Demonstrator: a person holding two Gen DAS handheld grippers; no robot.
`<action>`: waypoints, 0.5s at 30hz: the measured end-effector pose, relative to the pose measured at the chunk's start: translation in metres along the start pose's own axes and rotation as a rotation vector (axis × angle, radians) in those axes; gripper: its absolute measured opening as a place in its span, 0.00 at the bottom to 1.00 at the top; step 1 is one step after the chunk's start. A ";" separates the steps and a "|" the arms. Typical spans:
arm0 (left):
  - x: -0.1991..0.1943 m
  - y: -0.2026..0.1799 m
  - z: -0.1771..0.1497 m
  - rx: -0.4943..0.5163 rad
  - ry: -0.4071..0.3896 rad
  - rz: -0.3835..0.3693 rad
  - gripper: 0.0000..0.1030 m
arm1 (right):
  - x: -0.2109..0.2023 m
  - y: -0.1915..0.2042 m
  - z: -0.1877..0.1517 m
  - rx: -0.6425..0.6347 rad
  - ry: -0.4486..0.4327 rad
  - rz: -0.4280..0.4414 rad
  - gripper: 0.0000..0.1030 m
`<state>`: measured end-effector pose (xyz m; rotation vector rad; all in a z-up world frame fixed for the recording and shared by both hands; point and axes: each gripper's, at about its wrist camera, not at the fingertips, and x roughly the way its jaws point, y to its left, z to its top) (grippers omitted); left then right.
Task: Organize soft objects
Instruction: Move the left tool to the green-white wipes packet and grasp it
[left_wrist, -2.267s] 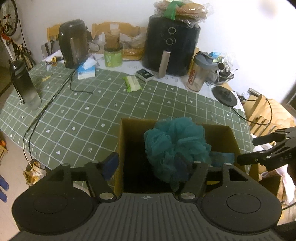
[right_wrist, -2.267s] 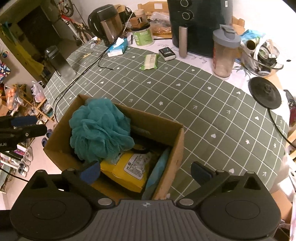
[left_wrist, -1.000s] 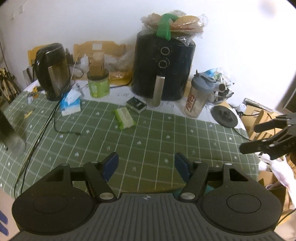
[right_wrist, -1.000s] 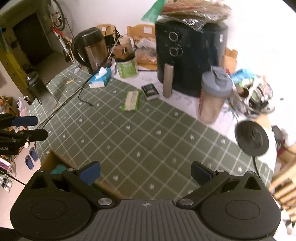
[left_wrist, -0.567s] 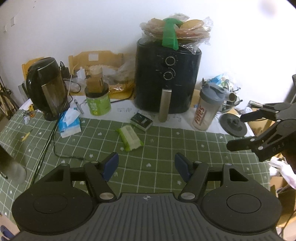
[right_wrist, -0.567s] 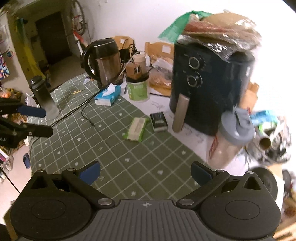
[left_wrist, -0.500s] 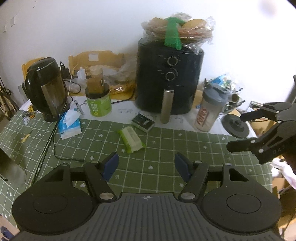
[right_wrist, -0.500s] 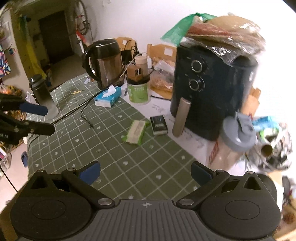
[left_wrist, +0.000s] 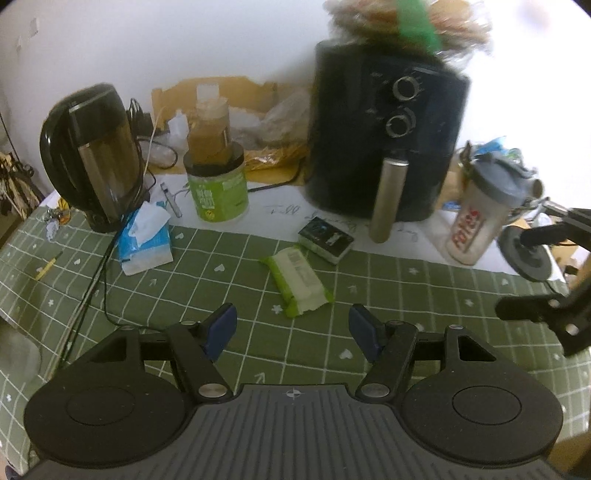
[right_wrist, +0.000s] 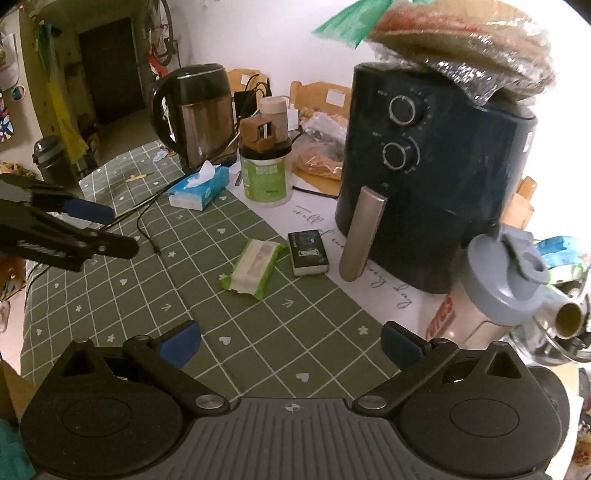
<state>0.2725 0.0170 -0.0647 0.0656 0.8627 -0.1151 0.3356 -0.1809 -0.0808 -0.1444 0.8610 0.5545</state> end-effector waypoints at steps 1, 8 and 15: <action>0.006 0.002 0.000 -0.007 0.004 0.001 0.68 | 0.003 0.001 0.000 -0.003 -0.001 0.001 1.00; 0.053 0.003 0.007 -0.013 0.000 -0.016 0.76 | 0.034 0.002 0.001 -0.048 -0.007 -0.018 1.00; 0.113 0.003 0.016 -0.041 0.028 -0.014 0.77 | 0.067 -0.005 -0.002 -0.062 0.014 -0.042 1.00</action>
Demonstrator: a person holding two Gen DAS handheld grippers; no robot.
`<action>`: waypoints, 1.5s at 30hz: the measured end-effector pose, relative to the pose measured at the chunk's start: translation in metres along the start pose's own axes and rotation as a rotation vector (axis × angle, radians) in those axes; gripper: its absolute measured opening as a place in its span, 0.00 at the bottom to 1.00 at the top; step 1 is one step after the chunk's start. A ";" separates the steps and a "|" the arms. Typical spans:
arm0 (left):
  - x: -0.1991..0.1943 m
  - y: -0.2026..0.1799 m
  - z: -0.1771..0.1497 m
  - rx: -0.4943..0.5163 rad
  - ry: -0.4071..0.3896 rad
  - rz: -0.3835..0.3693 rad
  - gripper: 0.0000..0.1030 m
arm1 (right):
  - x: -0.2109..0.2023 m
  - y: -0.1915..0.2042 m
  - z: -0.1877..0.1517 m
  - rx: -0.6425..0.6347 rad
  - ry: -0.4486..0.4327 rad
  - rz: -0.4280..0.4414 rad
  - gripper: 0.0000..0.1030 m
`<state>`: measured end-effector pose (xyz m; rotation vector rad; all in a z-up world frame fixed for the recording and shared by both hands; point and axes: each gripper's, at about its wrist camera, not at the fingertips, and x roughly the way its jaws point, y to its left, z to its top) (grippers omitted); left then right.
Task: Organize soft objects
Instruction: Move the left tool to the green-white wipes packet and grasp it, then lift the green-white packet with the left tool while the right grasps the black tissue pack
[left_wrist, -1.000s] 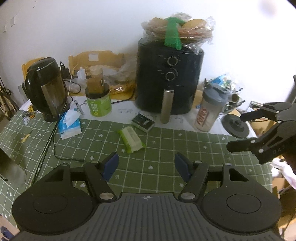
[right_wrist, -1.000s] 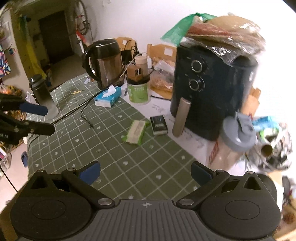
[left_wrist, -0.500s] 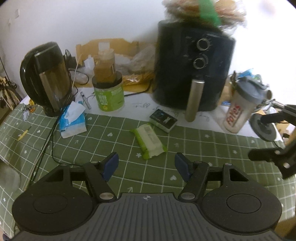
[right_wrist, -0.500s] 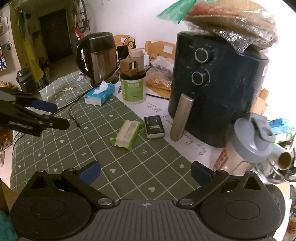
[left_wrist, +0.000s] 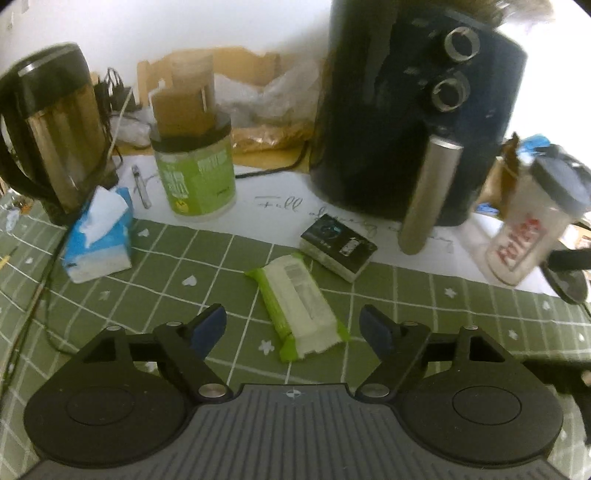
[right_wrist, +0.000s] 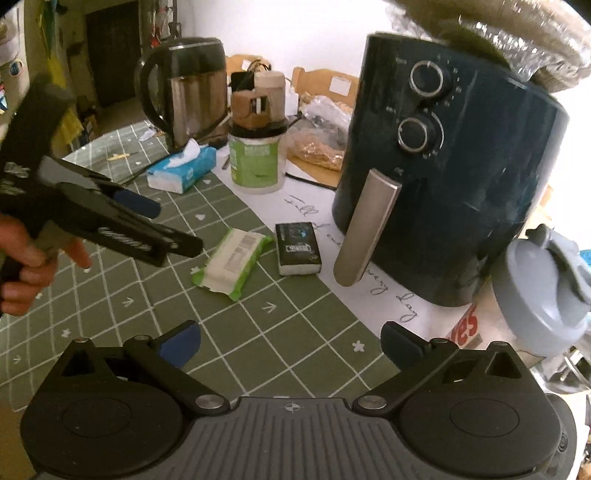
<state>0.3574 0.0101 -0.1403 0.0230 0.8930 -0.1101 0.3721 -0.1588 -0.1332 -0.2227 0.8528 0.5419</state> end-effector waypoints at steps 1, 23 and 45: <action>0.008 0.000 0.001 -0.008 0.009 0.000 0.77 | 0.004 0.000 0.000 -0.004 0.004 -0.004 1.00; 0.079 0.000 0.001 -0.021 0.130 -0.012 0.49 | 0.040 0.008 0.003 -0.064 0.030 -0.021 1.00; 0.005 0.031 -0.044 -0.048 0.123 -0.050 0.48 | 0.088 0.030 0.017 -0.130 0.003 -0.022 0.93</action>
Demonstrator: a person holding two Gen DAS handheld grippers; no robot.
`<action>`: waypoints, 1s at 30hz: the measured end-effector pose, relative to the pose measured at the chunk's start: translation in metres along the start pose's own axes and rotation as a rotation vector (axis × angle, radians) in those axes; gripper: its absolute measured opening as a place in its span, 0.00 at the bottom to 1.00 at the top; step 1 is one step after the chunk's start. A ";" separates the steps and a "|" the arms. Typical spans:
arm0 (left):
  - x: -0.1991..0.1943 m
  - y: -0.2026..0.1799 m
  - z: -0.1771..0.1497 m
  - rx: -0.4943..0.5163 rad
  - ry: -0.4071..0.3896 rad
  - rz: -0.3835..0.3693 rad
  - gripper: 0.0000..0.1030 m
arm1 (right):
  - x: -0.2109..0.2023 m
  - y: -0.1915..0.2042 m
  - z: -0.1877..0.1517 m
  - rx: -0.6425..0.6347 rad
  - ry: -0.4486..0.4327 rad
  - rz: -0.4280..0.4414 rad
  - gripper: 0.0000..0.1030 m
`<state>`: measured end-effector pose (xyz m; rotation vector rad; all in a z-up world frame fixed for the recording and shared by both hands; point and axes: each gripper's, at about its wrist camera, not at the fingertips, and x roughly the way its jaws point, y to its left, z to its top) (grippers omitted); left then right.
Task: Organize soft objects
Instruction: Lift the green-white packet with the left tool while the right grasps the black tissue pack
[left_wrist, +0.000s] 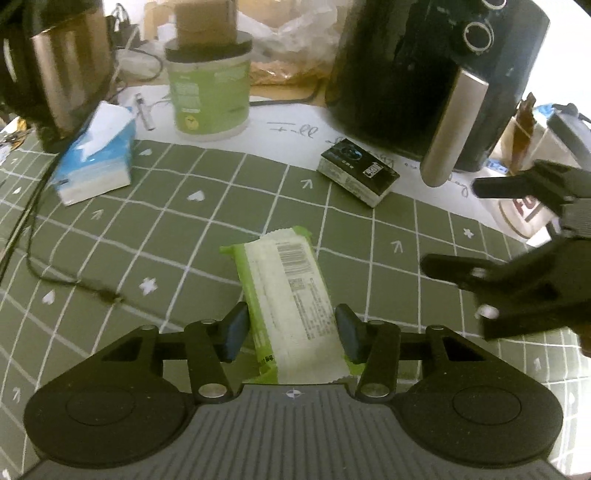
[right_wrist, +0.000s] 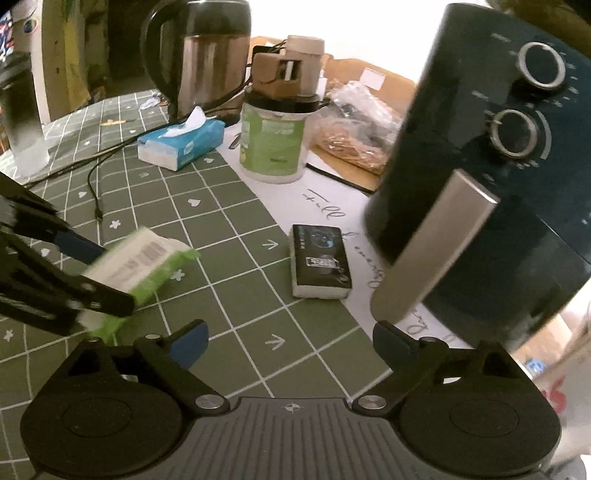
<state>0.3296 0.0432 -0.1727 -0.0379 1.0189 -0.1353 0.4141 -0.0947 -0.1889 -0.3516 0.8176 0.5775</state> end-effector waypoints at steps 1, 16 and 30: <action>-0.004 0.002 -0.001 -0.003 -0.002 0.003 0.48 | 0.004 0.002 0.001 -0.009 0.000 0.001 0.92; -0.051 0.025 0.000 -0.079 -0.018 0.042 0.48 | 0.040 0.013 0.025 -0.045 -0.033 -0.008 0.92; -0.081 0.033 -0.033 -0.132 -0.023 0.012 0.48 | 0.072 0.021 0.046 -0.053 -0.025 0.007 0.92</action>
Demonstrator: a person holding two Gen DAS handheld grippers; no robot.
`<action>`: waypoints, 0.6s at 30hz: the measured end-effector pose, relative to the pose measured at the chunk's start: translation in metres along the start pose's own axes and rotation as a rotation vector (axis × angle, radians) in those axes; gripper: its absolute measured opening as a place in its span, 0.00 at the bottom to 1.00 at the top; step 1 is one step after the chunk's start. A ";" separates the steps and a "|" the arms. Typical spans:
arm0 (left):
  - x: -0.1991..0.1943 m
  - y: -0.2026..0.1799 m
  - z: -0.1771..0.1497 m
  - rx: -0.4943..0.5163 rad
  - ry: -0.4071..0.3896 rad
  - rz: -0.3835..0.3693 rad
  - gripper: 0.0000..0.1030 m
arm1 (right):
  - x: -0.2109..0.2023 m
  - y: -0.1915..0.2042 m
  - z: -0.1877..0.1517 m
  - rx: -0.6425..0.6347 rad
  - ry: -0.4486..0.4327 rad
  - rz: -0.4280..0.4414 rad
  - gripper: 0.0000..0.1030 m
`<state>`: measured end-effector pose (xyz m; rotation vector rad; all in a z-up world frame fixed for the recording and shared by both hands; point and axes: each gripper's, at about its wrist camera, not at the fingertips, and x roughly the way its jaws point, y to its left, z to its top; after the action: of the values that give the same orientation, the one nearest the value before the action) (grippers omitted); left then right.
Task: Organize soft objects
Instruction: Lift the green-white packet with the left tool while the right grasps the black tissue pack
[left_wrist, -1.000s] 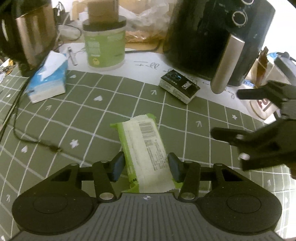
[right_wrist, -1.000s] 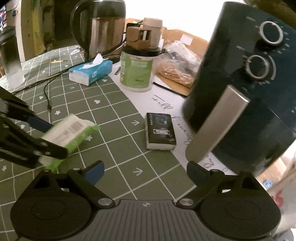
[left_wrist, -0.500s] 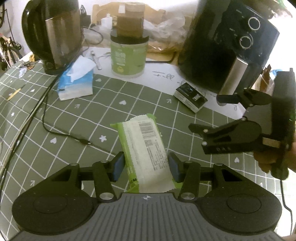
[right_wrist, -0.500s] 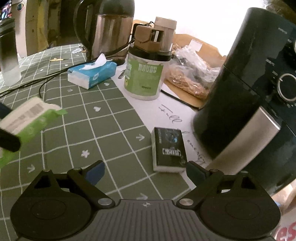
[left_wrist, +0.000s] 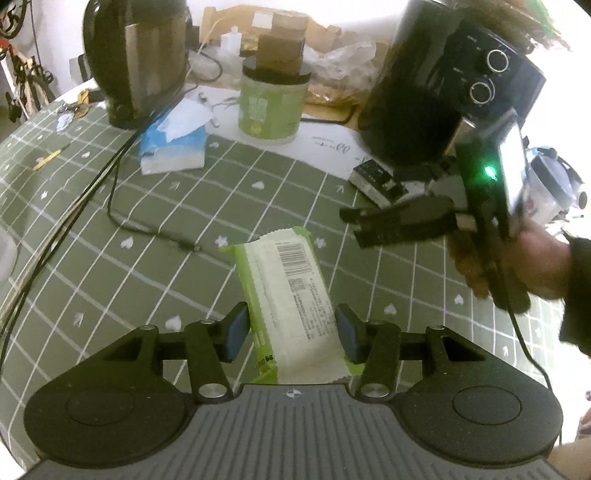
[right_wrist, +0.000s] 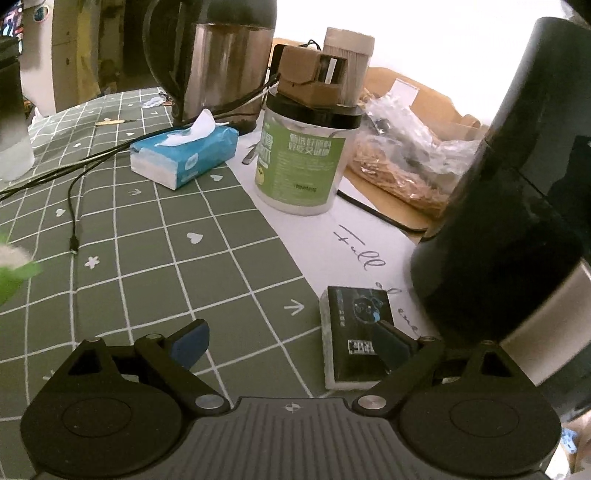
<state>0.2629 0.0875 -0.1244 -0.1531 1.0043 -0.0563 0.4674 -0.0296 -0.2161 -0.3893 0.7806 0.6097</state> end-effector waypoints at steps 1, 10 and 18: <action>-0.002 0.001 -0.003 -0.007 0.004 -0.002 0.48 | 0.003 -0.001 0.001 0.004 0.004 -0.004 0.92; -0.018 0.006 -0.030 -0.021 0.021 -0.019 0.48 | 0.027 -0.013 0.005 0.084 0.029 -0.034 0.91; -0.024 0.010 -0.041 -0.034 0.026 -0.020 0.48 | 0.043 -0.020 0.015 0.204 0.033 -0.094 0.91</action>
<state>0.2151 0.0961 -0.1274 -0.1937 1.0304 -0.0598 0.5125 -0.0209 -0.2365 -0.2477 0.8426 0.4321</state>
